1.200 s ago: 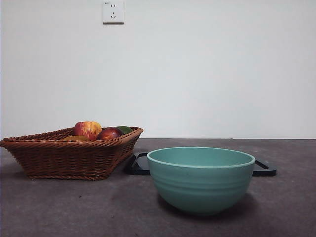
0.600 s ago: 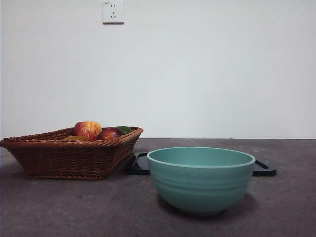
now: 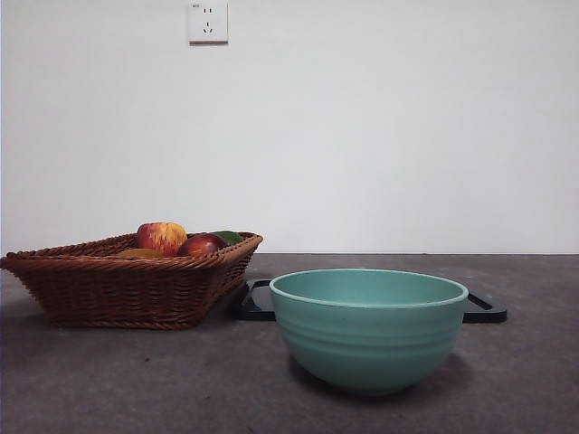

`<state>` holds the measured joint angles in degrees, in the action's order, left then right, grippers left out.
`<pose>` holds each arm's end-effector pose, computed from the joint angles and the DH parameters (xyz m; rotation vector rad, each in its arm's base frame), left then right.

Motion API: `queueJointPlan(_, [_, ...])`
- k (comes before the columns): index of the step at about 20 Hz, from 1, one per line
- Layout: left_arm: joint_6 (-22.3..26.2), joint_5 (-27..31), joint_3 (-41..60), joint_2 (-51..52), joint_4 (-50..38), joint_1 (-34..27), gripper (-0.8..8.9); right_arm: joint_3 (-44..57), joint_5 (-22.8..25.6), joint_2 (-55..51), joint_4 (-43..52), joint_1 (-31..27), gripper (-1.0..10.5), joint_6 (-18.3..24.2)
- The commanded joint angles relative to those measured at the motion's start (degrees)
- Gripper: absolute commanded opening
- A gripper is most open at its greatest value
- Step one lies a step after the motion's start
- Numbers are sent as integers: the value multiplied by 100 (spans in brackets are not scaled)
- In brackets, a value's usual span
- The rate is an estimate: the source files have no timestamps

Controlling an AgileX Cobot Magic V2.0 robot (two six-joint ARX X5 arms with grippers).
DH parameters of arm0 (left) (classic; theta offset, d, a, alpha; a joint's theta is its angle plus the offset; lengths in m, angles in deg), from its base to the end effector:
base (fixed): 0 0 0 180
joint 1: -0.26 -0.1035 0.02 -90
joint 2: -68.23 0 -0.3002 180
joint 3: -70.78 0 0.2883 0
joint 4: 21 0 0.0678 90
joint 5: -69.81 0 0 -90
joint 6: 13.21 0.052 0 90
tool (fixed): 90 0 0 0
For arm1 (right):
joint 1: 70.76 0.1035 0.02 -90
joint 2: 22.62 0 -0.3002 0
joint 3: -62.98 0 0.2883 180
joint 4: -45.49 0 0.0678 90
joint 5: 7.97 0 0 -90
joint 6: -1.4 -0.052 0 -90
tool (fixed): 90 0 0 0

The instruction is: Pick up the wifruite, put it on the bowl, pick up the plate, put it on desk

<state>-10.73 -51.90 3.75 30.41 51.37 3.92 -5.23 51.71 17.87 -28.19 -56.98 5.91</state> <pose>0.1142 -0.0347 0.3516 -0.1454 0.7288 -0.6030 0.1154 0.0553 0.3515 0.0474 0.7832 0.7582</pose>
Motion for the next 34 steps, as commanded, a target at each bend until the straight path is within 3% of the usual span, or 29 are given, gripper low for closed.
queueJointPlan(1, [103, -31, -127, -28, -31, 11, 12, -94, -31, 26, 31, 46, 6, 63])
queueJointPlan(3, [92, -31, -127, -28, -31, 11, 93, -94, -33, 26, 31, 46, 96, 42])
queueJointPlan(5, [87, -31, -127, -28, -31, 11, 289, -94, -31, 26, 31, 46, 330, 17])
queueJointPlan(7, [-22, -31, -127, -28, -33, 11, 459, -94, -33, 26, 31, 46, 383, 15])
queueJointPlan(8, [-59, -31, -127, -28, -31, 11, 479, -94, -33, 26, 31, 46, 383, 15])
queueJointPlan(16, [-267, -26, -136, -98, -208, 17, 470, -94, -33, 26, 33, 46, 383, -28])
queueJointPlan(21, [-400, 142, -542, -693, -474, 177, 469, -94, -31, 26, 33, 46, 383, -92])
queueJointPlan(29, [-658, 1368, -1683, -2496, -654, 973, 463, -94, -31, 26, 33, 46, 383, -151])
queueJointPlan(34, [-820, 2006, -1853, -3563, -1261, 1451, 460, -94, -31, 26, 33, 46, 383, -153])
